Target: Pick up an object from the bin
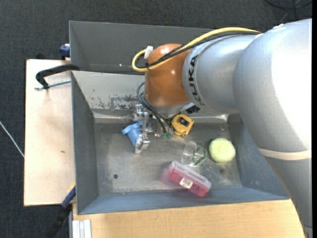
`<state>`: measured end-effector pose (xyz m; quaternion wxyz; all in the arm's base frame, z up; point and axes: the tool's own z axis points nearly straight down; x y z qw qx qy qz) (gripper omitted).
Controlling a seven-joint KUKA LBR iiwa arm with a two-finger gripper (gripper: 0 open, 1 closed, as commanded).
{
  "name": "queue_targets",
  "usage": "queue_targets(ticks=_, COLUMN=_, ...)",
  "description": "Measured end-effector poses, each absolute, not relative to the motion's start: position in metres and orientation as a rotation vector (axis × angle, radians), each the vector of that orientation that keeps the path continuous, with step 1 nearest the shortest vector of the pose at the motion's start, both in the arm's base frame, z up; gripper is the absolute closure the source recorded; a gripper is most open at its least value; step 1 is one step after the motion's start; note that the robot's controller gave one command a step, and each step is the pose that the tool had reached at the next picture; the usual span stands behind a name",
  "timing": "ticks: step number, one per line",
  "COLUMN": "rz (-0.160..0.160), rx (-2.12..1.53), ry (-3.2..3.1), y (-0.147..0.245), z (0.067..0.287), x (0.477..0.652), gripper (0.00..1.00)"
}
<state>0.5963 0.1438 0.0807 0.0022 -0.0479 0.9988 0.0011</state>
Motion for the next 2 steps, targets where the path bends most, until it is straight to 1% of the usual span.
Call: queue_targets(ticks=2, rz=0.003, rx=-0.15, ry=3.138, y=0.1437, z=0.0839, x=0.5952, gripper=1.0)
